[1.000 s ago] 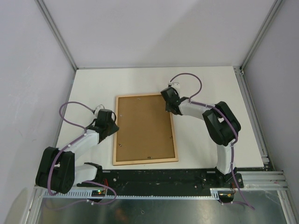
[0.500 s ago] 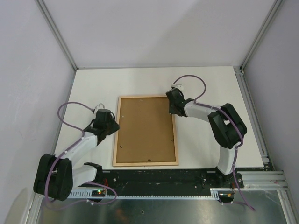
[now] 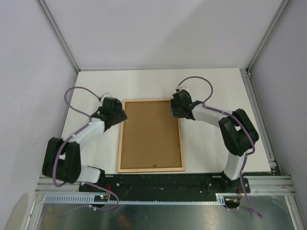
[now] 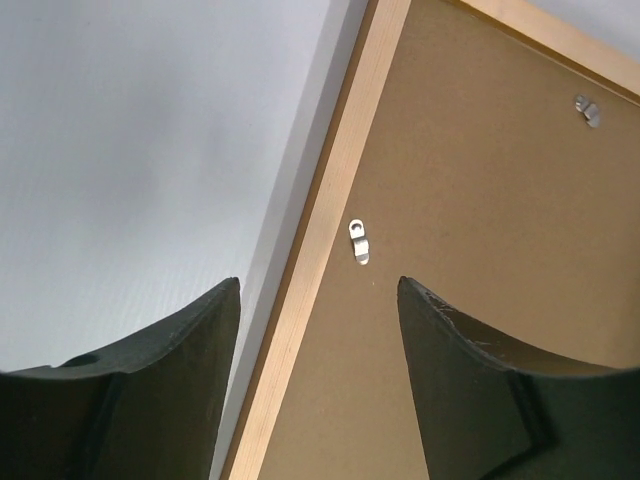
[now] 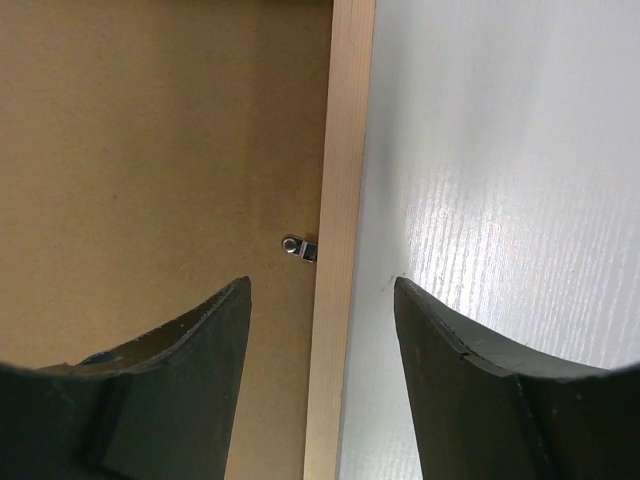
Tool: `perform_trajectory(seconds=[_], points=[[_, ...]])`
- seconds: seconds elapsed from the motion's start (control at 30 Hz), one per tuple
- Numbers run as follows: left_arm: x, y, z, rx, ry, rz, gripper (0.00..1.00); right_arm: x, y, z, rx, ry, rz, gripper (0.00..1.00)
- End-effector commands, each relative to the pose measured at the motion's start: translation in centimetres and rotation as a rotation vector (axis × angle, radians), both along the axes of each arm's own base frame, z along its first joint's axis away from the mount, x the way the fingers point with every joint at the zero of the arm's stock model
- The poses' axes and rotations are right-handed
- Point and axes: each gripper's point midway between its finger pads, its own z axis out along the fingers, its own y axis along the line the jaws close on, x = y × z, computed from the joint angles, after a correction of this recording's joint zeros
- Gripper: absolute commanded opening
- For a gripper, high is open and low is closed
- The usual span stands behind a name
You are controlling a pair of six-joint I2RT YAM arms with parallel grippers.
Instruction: Put the photo into the frame
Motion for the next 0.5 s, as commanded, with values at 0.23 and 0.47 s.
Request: perform_trajectory(seconds=[0.23,0.47], points=[[3.8,-0.8,-2.0,0.078,0.079,-0.061,0.73,-1.4,-0.7,3.5,0.052,-0.044,0.013,0.64],[3.6,-1.3,-3.4,0.07,0.122,-0.082,0.72,-3.2,-1.1,2.8,0.074,-0.02,0.03,0.64]])
